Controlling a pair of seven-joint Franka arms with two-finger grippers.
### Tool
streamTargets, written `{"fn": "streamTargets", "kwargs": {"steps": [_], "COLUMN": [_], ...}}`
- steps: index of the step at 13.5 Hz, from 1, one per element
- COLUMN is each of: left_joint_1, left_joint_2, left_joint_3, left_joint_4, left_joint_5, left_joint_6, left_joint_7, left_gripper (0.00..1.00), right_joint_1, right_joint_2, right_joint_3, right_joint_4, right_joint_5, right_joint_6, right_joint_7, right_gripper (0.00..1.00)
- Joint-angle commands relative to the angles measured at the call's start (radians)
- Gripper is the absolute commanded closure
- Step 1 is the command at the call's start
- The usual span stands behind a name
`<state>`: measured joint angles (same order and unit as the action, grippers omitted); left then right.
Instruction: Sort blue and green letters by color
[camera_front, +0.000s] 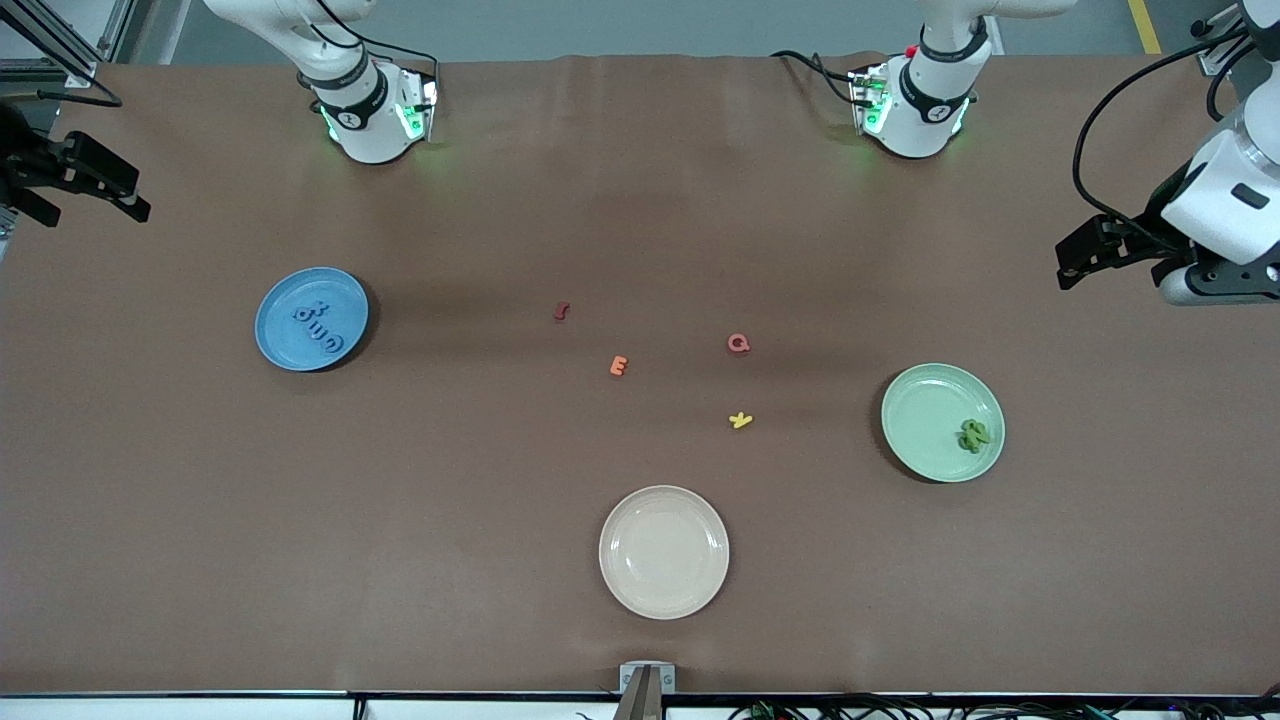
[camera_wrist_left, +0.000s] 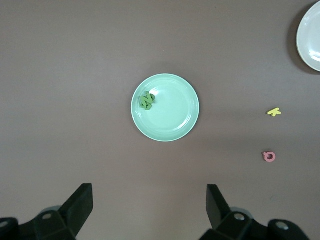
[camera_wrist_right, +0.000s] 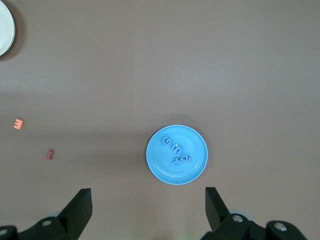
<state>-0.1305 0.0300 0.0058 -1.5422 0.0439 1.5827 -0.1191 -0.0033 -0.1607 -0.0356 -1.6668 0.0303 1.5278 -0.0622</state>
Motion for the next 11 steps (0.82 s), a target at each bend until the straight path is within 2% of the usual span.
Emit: {"fn": "streamTargets", "kwargs": {"steps": [1,11], "left_joint_1": [0.003,-0.012], "left_joint_2": [-0.022,-0.033], "left_joint_3": [0.003,0.037], "left_joint_4": [-0.021,-0.018], "left_joint_5": [-0.003,-0.002], "left_joint_6": [0.013,-0.029], "left_joint_7": [0.019,0.022], "left_gripper": [0.00,0.00], "right_joint_1": [0.002,0.000], "right_joint_2": [-0.016,-0.013], "right_joint_3": [-0.001,-0.003], "right_joint_4": [-0.008,-0.022], "right_joint_5": [0.000,-0.001], "right_joint_6": [-0.003,-0.014], "right_joint_7": [0.008,0.008], "right_gripper": [0.00,0.00]}}
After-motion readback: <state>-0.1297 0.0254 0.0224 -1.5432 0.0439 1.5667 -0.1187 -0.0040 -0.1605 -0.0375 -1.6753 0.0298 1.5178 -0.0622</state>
